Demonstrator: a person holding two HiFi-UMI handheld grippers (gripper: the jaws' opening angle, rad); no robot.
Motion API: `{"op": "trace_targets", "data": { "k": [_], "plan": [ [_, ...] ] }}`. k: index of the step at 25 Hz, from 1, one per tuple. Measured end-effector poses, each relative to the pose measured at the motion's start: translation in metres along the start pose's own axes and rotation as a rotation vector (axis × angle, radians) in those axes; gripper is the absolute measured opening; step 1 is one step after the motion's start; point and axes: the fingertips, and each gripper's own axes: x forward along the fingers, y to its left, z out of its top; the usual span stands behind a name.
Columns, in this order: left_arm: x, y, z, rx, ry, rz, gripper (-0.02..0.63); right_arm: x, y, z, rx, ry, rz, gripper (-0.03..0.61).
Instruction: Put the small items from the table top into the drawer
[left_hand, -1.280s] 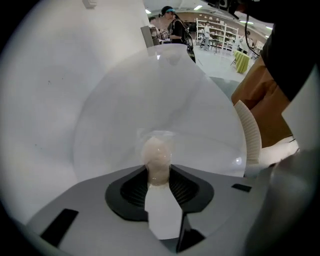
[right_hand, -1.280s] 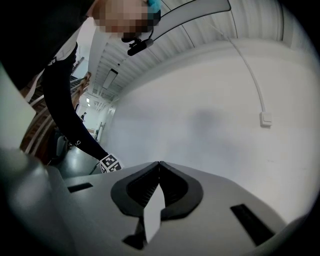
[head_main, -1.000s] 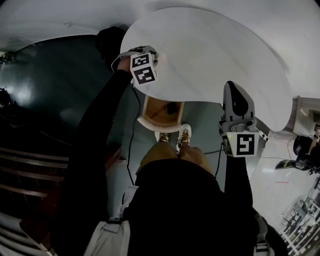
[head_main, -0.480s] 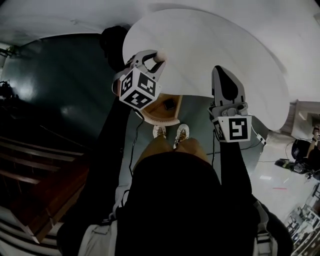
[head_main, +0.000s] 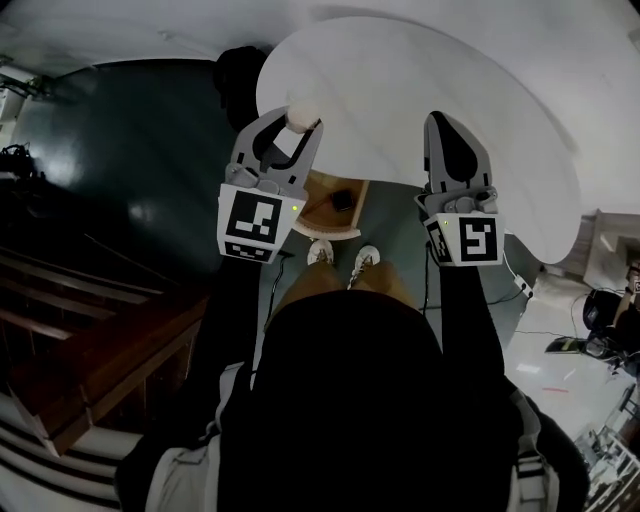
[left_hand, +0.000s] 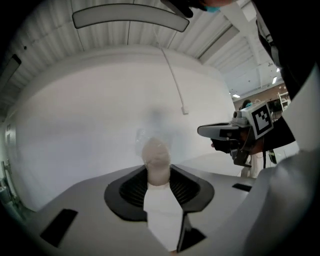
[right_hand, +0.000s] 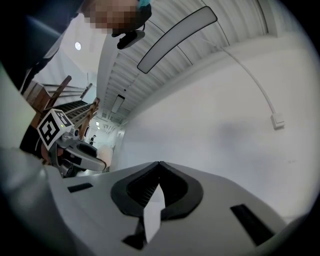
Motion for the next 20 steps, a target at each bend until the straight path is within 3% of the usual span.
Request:
{"op": "trace_targets", "data": {
  "k": [3, 8, 17, 20],
  "plan": [
    [-0.006, -0.014, -0.006, -0.008, 0.008, -0.009, 0.135, -0.002, 0.004, -0.003, 0.007, 0.006, 0.009, 0.026],
    [-0.009, -0.019, -0.034, 0.02, 0.099, -0.015, 0.138, 0.0, 0.011, -0.003, 0.014, 0.003, 0.035, 0.026],
    [-0.033, -0.035, -0.079, -0.028, 0.204, 0.006, 0.14, 0.003, 0.032, -0.013, 0.034, 0.026, 0.099, 0.026],
    [-0.037, -0.039, -0.093, -0.022, 0.249, -0.022, 0.141, 0.006, 0.042, -0.015, 0.038, 0.032, 0.124, 0.026]
  ]
}}
